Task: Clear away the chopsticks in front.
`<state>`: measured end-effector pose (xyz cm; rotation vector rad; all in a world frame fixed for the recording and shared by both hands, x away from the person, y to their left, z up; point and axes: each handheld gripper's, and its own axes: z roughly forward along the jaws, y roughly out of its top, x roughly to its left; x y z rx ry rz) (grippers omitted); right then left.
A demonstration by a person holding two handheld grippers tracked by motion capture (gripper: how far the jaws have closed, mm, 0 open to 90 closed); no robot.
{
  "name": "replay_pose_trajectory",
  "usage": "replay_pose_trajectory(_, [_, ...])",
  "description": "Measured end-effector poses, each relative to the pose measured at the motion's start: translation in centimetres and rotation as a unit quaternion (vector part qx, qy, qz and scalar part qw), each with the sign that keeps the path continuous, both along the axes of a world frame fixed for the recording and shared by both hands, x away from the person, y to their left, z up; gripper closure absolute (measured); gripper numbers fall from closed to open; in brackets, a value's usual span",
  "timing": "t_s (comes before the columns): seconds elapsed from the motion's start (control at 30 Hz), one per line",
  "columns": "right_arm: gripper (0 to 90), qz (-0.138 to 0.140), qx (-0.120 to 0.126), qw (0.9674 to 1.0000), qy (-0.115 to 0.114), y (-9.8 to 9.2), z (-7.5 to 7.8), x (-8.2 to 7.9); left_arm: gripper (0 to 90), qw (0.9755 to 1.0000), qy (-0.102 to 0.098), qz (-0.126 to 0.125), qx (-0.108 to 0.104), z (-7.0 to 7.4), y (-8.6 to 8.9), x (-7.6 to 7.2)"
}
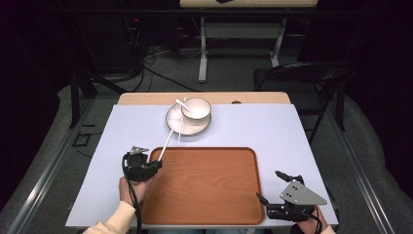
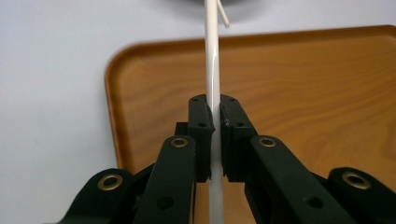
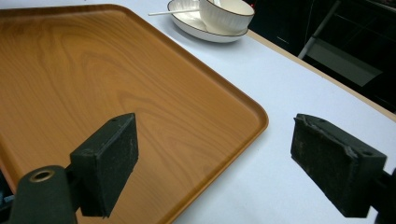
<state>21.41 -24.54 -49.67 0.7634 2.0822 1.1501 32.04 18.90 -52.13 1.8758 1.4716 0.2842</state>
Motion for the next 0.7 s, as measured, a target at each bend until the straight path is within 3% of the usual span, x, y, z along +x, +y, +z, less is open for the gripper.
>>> replay_pose_trajectory(0.23, [14.3,-0.001,0.001,1.0000,0.000,0.0,0.0,0.0,84.4,0.9998,0.017,0.009,0.011,-1.5,-0.3,-1.8])
replay_pose_trajectory(0.37, [14.3,0.000,0.000,1.0000,0.000,0.0,0.0,0.0,84.3,0.9996,0.026,0.010,0.011,-1.7,-0.3,-1.9])
replay_pose_trajectory(0.47, [14.3,-0.001,0.001,1.0000,0.000,0.0,0.0,0.0,84.2,0.9992,0.030,0.016,0.022,-2.3,-0.5,-2.0])
replay_pose_trajectory(0.53, [14.3,0.001,0.000,1.0000,0.000,0.0,0.0,0.0,84.2,0.9989,0.038,0.024,0.014,-2.5,-0.5,-2.2])
replay_pose_trajectory(0.7, [14.3,0.000,0.002,1.0000,0.000,0.0,0.0,0.1,84.0,0.9987,0.026,0.017,0.040,-2.6,-1.2,-2.8])
